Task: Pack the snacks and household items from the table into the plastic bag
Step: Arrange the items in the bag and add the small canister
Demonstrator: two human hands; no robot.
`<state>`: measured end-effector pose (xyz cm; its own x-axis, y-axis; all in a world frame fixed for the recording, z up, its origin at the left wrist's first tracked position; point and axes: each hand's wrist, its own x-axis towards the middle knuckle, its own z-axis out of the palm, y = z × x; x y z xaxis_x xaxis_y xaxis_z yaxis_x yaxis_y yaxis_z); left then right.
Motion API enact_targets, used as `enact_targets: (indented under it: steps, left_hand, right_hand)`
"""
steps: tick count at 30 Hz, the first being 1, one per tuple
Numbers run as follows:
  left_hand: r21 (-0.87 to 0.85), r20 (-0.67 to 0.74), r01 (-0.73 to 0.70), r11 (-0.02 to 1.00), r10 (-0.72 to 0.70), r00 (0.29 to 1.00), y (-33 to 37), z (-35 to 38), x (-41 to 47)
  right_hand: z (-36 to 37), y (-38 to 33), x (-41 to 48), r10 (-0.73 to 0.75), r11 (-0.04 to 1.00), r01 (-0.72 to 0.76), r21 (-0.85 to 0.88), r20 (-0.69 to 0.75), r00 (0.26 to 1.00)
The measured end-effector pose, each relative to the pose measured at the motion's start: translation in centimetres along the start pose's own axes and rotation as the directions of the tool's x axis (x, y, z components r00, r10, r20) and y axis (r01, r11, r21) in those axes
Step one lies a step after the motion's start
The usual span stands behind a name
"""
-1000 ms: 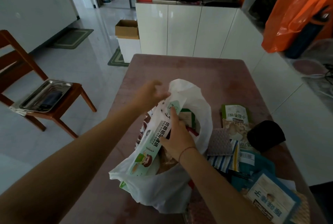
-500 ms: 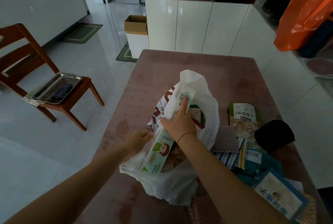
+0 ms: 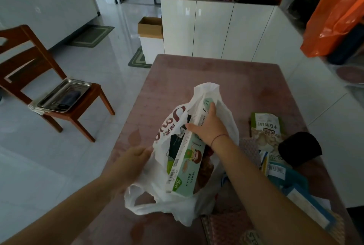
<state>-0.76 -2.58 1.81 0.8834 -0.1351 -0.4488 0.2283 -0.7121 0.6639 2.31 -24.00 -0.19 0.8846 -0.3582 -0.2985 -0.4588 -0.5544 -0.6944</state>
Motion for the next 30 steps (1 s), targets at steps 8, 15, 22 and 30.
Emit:
enact_targets:
  steps: [8,15,22,30]
  left_hand:
    - [-0.269,0.143,0.099,0.958,-0.062,0.988,2.5,-0.9,-1.7]
    - [-0.406,0.335,0.178,0.897,-0.035,0.941,2.7,-2.4,-1.8]
    - [-0.145,0.054,-0.054,0.988,0.063,0.997,4.0,-0.7,0.6]
    - [0.185,0.012,-0.168,0.968,0.169,0.986,8.3,1.8,8.1]
  right_hand:
    - [2.1,-0.5,0.2,-0.072,0.989,0.036,-0.140,-0.258,0.964]
    - [3.3,-0.8,-1.7,-0.118,0.981,0.061,-0.185,-0.311,0.943]
    - [4.5,-0.3,-4.1,-0.113,0.969,0.097,-0.225,-0.058,0.992]
    - [4.5,0.1,-4.4,-0.057,0.979,0.048,-0.199,-0.039,0.998]
